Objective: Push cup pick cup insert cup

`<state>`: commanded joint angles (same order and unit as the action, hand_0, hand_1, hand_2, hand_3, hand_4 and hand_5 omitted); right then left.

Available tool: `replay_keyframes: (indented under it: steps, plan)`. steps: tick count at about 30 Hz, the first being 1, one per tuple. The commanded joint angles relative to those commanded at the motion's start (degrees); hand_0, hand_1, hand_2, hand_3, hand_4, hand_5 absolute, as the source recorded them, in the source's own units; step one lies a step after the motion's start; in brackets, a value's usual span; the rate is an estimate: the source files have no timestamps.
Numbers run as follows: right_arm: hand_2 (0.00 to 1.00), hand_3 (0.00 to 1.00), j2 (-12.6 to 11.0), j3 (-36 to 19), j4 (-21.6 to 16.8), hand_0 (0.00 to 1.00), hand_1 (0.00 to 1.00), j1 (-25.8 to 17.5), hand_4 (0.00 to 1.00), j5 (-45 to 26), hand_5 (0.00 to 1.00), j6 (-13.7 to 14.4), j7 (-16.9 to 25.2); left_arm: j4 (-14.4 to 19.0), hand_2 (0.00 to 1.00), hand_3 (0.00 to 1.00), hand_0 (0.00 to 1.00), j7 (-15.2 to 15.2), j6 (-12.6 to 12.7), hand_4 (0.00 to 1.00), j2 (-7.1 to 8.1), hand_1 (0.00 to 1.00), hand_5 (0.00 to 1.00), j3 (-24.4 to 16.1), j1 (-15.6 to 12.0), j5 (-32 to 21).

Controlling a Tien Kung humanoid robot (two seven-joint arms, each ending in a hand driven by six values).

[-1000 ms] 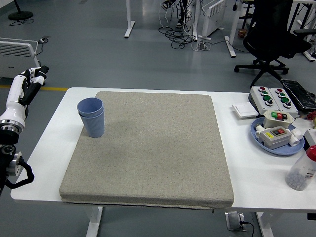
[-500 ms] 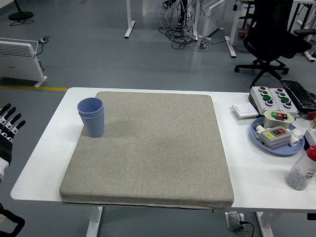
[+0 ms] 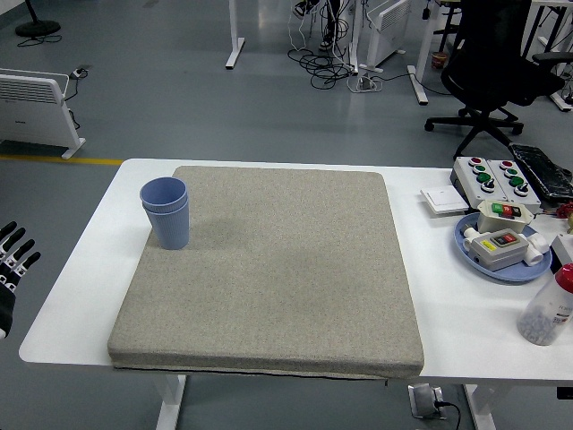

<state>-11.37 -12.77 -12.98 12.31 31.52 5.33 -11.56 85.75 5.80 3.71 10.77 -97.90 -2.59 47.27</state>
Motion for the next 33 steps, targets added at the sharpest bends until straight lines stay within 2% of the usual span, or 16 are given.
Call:
replay_keyframes:
  steps: [10,25,33]
  plan:
    - [0.694,0.586,-0.10,0.39,0.05,0.732,0.669,0.48,0.159,-0.64,0.383,-0.09,0.15,0.32,0.873,0.833,0.799,-0.24,-0.27,0.650,-0.08,0.844,0.998,-0.07,-0.11,-0.37]
    - [0.693,0.586,-0.12,0.91,0.11,0.731,0.671,0.80,0.159,-1.75,0.384,0.21,0.49,-0.43,0.877,0.843,0.807,-0.83,-0.89,0.653,-0.24,0.851,0.998,1.64,1.40,-1.26]
    - [0.693,0.586,-0.19,1.34,0.15,0.731,0.672,0.91,0.158,-3.15,0.384,0.08,0.82,-0.51,0.889,0.858,0.816,-0.73,-1.25,0.657,-0.24,0.862,0.998,6.43,2.49,-4.86]
